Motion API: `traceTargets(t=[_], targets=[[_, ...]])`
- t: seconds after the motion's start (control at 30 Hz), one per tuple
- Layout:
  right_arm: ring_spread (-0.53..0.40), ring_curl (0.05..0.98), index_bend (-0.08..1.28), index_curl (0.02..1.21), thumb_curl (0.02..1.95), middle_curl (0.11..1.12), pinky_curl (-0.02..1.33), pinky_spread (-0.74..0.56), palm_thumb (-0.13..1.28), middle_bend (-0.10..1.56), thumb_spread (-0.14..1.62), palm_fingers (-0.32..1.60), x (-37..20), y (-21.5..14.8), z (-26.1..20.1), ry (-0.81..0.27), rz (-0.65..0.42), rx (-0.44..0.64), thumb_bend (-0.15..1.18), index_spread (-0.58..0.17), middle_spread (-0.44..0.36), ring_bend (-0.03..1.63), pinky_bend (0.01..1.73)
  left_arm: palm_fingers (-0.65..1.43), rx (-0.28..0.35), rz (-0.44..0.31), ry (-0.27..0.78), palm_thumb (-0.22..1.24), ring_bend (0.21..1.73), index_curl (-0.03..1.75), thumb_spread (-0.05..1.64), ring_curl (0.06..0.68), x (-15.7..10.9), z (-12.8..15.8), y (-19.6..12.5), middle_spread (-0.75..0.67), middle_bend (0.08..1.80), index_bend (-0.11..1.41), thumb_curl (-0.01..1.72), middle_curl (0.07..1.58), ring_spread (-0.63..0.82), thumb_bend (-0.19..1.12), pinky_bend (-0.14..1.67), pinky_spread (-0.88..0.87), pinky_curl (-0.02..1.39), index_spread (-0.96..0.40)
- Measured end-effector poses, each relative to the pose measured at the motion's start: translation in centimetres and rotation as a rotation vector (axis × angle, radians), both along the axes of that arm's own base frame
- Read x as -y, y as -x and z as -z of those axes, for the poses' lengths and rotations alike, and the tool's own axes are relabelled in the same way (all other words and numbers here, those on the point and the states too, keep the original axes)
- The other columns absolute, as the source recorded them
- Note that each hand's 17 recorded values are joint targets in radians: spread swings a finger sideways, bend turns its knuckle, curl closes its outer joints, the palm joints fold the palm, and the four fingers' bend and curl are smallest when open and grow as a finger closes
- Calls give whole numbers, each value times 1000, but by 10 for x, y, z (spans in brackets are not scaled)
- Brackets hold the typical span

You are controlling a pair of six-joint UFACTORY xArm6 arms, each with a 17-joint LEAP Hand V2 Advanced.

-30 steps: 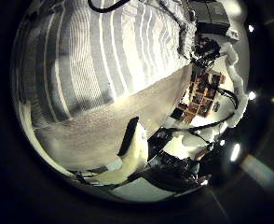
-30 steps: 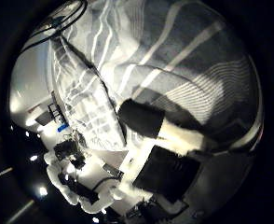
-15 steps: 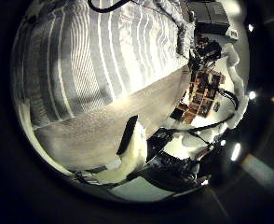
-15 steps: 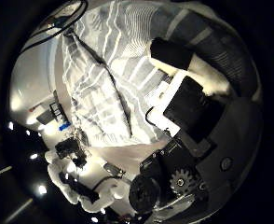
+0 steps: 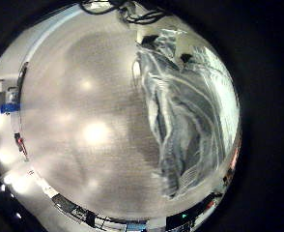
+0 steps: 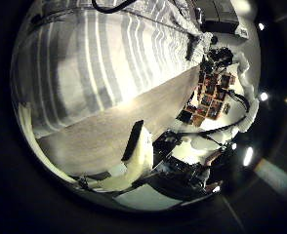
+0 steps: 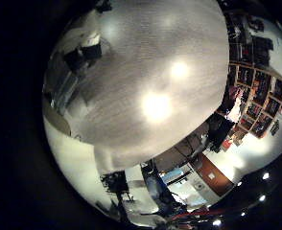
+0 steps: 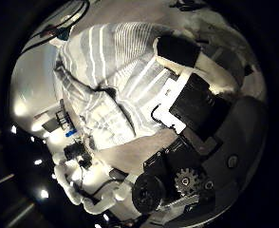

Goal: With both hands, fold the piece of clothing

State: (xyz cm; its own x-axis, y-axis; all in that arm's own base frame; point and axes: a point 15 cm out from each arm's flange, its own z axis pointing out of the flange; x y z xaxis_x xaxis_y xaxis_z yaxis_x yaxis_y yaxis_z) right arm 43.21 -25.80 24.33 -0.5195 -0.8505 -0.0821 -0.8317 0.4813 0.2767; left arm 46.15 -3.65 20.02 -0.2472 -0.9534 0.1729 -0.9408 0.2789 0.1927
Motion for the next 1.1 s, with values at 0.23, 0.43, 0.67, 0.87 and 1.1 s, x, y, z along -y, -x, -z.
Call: traceTargets(t=[0.23,0.43,0.67,0.87,1.1], targets=[[-181,594,976,916,684,712,598,-214,1014,1332,1139,1170,19,14,-33,40,18,34,66,-322,-138,1469,1374,25,31,9,4,249,725,330,1229,237,3,-16,6,303,180,169,282,296,374,-14,422,463,352,-14],[-179,593,977,924,715,703,617,-213,1020,1339,1146,1172,-9,9,-64,43,-39,68,43,-317,-135,1470,1361,27,70,8,13,252,724,330,1229,236,1,-36,6,303,179,170,283,295,375,-16,426,462,349,-14],[-179,591,980,927,743,693,638,-217,1024,1346,1151,1172,-76,6,-102,-23,-132,93,19,-312,-135,1471,1342,29,112,-28,17,252,725,333,1229,236,-35,-59,16,303,178,171,282,293,374,-16,427,461,345,-14],[-178,589,988,928,764,686,655,-219,1027,1347,1156,1178,-165,-2,-127,-70,-289,102,-1,-308,-138,1470,1328,31,129,-83,17,252,724,336,1229,236,-73,-71,24,296,180,172,282,294,368,-16,426,461,342,-14],[-175,586,996,926,791,679,671,-220,1030,1348,1146,1181,-315,-8,-141,-103,-508,95,-6,-304,-139,1472,1304,46,129,-175,35,297,725,337,1231,235,-116,-82,45,294,179,172,290,294,374,-8,433,457,341,-14]])
